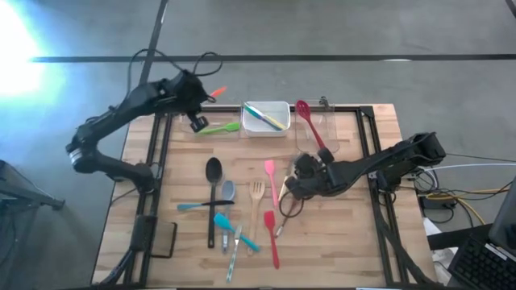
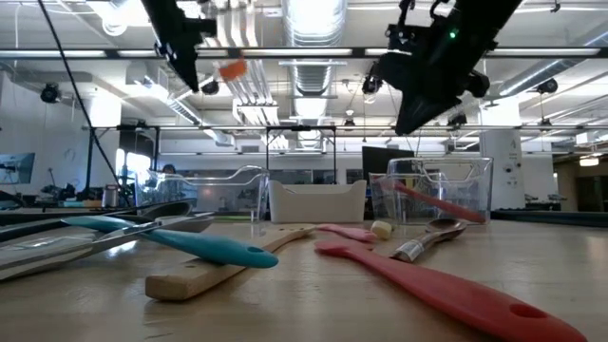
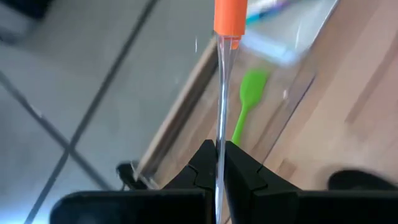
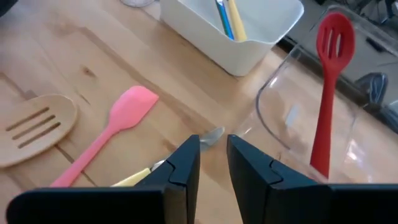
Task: Pick & Place Kitchen Items
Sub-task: Put the orange spatula into the left transparent bin
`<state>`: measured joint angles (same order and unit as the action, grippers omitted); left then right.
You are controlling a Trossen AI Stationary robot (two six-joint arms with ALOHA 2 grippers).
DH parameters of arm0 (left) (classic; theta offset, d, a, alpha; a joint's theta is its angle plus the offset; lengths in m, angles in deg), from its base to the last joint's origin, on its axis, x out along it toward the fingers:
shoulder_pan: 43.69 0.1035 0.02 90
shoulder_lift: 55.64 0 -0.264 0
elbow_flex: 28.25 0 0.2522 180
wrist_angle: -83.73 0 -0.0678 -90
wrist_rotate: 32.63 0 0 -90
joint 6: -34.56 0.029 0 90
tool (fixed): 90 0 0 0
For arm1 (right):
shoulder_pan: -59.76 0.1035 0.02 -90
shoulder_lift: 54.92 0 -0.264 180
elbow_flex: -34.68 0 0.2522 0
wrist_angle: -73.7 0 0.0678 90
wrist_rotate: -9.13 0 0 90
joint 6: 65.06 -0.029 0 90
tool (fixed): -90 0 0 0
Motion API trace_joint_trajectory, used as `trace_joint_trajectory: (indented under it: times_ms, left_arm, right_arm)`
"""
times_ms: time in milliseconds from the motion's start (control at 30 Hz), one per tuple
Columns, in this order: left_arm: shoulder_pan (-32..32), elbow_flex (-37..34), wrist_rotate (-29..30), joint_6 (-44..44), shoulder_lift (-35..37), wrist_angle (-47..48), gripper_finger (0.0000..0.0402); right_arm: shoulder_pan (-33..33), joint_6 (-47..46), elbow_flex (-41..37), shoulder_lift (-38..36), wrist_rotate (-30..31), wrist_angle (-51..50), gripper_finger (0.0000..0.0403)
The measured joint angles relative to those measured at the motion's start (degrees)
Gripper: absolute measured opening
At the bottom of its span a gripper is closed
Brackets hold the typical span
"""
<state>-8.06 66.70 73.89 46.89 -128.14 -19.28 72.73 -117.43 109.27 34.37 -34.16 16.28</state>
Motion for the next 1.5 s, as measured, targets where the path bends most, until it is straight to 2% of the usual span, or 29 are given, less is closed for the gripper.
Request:
trace_joint_trajectory:
  times_ms: [333,500,600,833,1100,1333,1500]
  left_arm:
    - [3.92,-2.09,-0.18,5.26,-13.36,-0.24,0.0015]
    - [5.80,-4.08,-2.60,8.79,-17.71,-5.00,0.0015]
    - [7.52,-6.57,-5.08,10.29,-18.65,-9.11,0.0015]
    - [11.39,-12.55,-5.22,13.99,-18.85,-12.58,0.0015]
    - [12.06,-18.62,-6.67,16.20,-18.87,-19.18,0.0015]
    - [12.08,-18.46,-9.18,16.12,-19.68,-20.64,0.0015]
    - [12.08,-17.05,-9.16,15.93,-24.50,-20.49,0.0015]
  right_arm:
    - [-0.13,2.50,-0.36,-0.04,0.08,-0.10,0.0063]
    - [-0.13,2.46,-1.12,-0.04,-0.03,-0.15,0.0059]
    - [-0.11,2.17,-1.71,-0.04,-0.07,-0.12,0.0061]
    - [-0.13,1.52,-2.57,-0.04,-0.27,-0.10,0.0065]
    - [-0.31,1.72,-1.97,-0.02,0.33,1.14,0.0054]
    - [-0.67,2.53,-0.75,0.03,1.50,1.26,0.0053]
    - [-0.66,4.59,-0.58,0.03,1.61,2.91,0.0052]
